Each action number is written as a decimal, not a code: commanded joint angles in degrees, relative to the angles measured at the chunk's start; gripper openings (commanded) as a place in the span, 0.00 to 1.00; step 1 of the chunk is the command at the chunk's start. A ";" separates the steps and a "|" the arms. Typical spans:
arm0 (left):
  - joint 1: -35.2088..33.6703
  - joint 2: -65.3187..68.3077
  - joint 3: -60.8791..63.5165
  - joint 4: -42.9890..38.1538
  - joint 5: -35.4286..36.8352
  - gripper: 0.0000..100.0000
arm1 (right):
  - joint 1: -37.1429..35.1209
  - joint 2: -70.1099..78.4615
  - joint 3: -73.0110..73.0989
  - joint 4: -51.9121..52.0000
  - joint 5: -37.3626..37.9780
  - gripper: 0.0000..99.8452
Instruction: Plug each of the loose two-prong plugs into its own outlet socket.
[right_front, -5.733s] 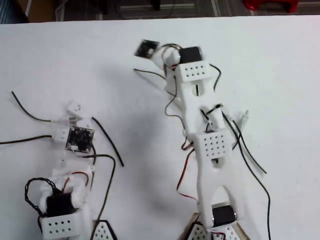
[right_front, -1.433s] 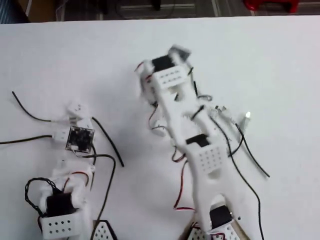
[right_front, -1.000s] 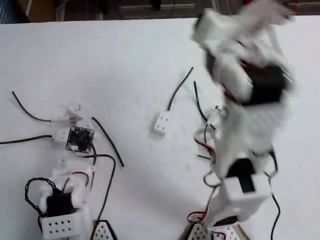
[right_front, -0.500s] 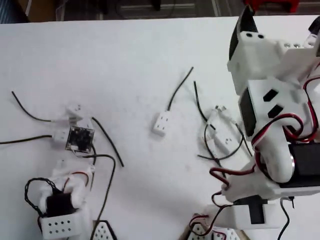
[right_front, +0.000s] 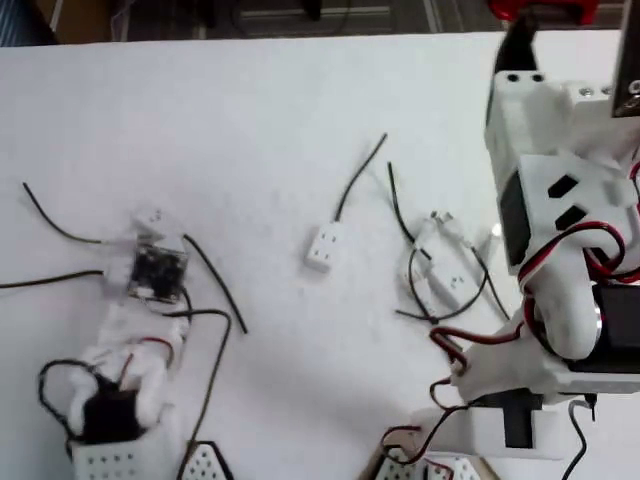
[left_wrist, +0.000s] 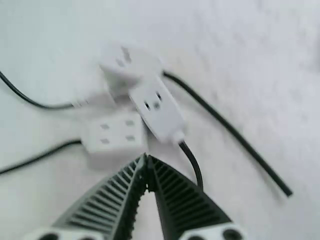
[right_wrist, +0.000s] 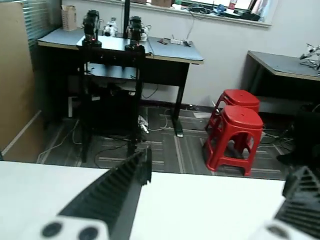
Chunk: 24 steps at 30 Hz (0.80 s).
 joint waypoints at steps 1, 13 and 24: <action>-3.47 -0.40 -19.52 -6.95 0.00 0.02 | 1.63 -0.66 -0.70 -0.31 0.62 0.39; -24.04 18.15 -37.89 -19.78 7.65 0.02 | 0.40 -0.57 -0.44 -0.31 0.79 0.39; -17.98 89.19 -94.86 22.68 10.29 0.02 | 0.22 -0.48 -0.44 -0.31 1.05 0.39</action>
